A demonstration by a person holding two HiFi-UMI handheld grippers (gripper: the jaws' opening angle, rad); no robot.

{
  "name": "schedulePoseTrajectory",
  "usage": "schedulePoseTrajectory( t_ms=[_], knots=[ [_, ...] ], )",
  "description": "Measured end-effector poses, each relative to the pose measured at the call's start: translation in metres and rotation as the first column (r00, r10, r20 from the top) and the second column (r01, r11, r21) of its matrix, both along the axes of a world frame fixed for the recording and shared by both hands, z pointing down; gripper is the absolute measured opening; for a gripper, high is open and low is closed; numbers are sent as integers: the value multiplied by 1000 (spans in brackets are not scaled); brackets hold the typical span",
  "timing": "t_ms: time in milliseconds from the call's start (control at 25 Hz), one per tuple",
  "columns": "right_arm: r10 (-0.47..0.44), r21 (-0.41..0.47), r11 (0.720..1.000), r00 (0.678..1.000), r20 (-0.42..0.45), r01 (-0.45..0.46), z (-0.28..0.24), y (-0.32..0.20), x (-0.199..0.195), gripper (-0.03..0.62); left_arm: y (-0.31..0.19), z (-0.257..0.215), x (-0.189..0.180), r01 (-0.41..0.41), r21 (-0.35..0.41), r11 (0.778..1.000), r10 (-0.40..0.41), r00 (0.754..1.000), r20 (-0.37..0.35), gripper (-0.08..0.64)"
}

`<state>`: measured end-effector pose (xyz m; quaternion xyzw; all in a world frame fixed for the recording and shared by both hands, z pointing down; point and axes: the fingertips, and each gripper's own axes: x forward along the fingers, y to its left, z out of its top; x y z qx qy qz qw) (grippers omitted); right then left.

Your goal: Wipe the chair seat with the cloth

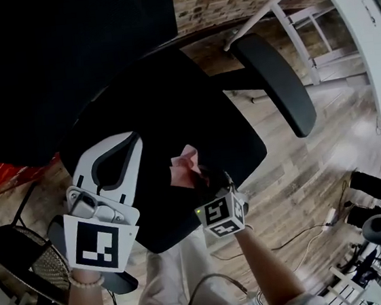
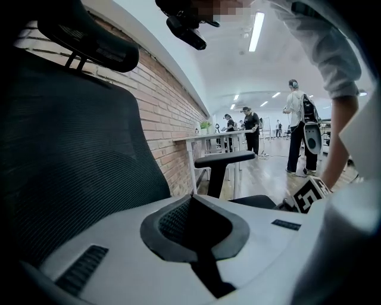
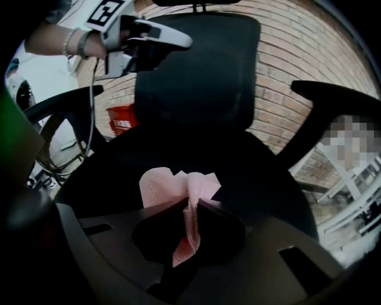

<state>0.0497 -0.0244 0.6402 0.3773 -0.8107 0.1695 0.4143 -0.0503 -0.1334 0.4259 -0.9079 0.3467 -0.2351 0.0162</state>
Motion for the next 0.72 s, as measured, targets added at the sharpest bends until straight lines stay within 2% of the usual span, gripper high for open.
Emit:
schedulePoseTrajectory(
  t_ms=[200, 440, 600, 720],
  knots=[
    [115, 56, 992, 991, -63, -112, -7, -33, 65, 55, 1, 1, 10, -7, -3, 1000, 7, 1000, -2, 18],
    [217, 118, 972, 969, -114, -204, -22, -67, 128, 55, 0, -2, 21, -23, -4, 1000, 23, 1000, 0, 18],
    [269, 142, 957, 955, -124, -251, -30, -81, 156, 55, -1, -4, 27, -26, -2, 1000, 26, 1000, -1, 18],
    [281, 144, 954, 952, -122, -263, -32, -84, 161, 55, -1, -5, 29, -27, 2, 1000, 27, 1000, 3, 18]
  ],
)
